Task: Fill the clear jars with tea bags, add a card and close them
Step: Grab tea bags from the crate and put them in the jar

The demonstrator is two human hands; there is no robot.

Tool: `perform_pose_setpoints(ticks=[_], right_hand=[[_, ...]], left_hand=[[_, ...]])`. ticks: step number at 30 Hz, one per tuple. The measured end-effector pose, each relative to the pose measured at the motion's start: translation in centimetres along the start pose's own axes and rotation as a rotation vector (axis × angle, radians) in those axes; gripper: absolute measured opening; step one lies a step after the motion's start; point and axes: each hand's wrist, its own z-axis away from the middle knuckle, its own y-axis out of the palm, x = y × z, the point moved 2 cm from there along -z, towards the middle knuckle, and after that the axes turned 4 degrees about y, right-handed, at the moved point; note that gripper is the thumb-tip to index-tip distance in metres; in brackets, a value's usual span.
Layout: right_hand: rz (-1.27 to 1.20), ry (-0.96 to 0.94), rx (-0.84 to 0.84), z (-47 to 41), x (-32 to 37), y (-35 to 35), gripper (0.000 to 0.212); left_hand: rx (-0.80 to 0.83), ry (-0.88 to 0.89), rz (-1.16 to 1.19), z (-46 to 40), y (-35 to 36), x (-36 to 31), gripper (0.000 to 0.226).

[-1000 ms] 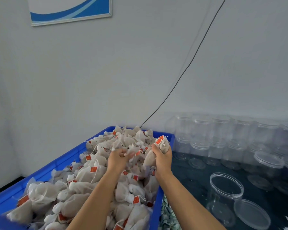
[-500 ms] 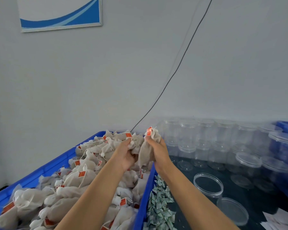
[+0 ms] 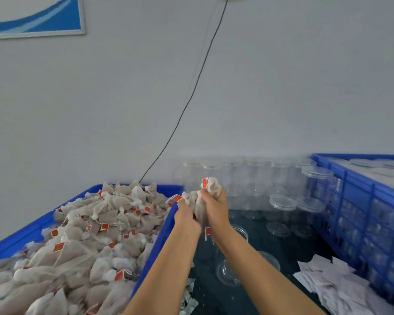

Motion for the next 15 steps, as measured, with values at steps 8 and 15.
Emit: perform_pose_setpoints(ticks=[8, 15], right_hand=[[-0.162, 0.551, 0.122, 1.1, -2.5, -0.3, 0.033], [-0.047, 0.348, 0.203, 0.9, -3.4, 0.0, 0.036]], left_hand=[[-0.094, 0.073, -0.545, -2.7, -7.6, -8.5, 0.027], [-0.186, 0.376, -1.848, -3.5, -13.0, -13.8, 0.035]])
